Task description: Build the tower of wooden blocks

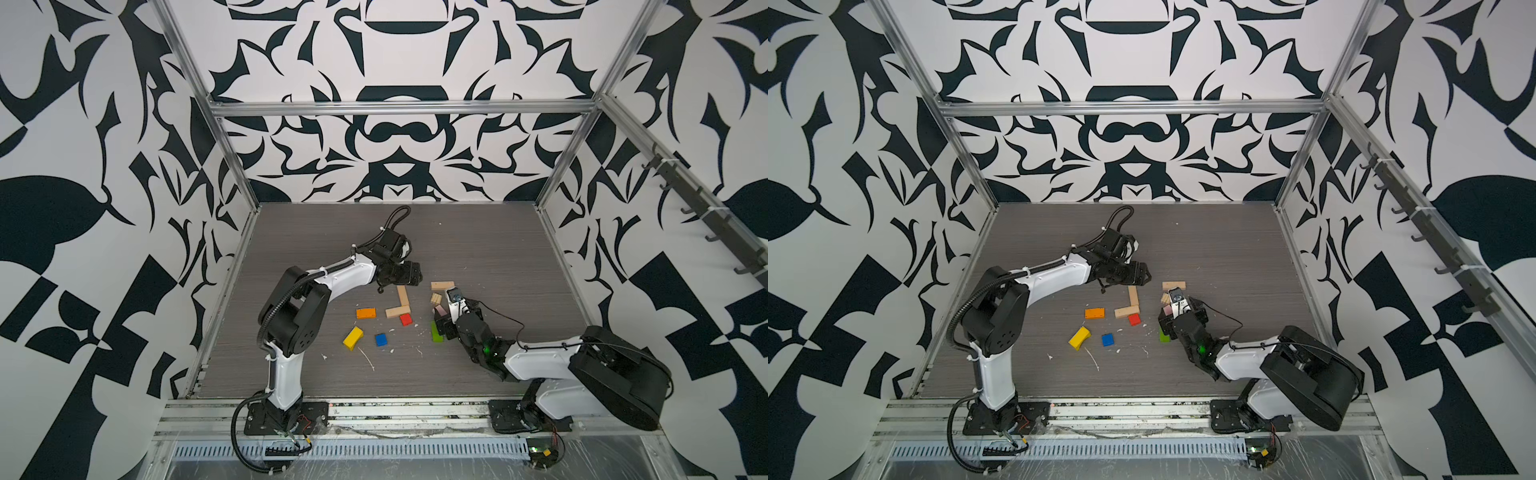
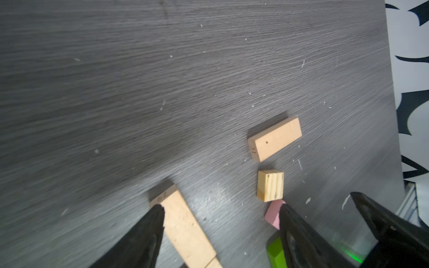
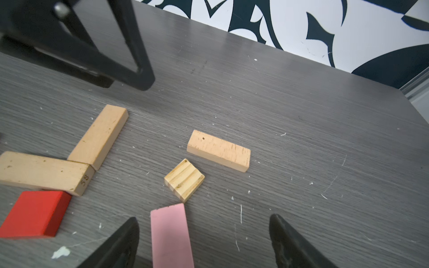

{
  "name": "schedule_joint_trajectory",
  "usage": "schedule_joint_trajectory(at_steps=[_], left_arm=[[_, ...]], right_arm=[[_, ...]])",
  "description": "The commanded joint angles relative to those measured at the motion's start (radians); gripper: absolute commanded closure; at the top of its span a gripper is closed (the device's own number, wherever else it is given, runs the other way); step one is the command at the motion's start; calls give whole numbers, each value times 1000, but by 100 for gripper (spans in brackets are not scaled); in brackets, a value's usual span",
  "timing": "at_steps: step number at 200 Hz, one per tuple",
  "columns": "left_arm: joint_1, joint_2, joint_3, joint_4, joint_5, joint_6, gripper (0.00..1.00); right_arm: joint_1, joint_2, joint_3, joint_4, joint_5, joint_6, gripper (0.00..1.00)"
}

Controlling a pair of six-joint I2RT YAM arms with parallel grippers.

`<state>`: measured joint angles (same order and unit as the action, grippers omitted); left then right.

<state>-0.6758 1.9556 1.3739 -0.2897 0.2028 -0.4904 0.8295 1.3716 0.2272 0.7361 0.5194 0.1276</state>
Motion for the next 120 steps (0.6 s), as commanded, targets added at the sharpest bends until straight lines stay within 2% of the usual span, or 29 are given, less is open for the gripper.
schedule_joint_trajectory(at_steps=[1,60,120], left_arm=[[-9,36,35,-18,46,-23,20],[-22,96,79,-51,57,-25,22],[-46,125,106,-68,34,-31,22]], right_arm=[[5,8,30,20,27,-5,10],[6,20,45,2,30,-5,1],[6,35,65,-24,42,-6,0]])
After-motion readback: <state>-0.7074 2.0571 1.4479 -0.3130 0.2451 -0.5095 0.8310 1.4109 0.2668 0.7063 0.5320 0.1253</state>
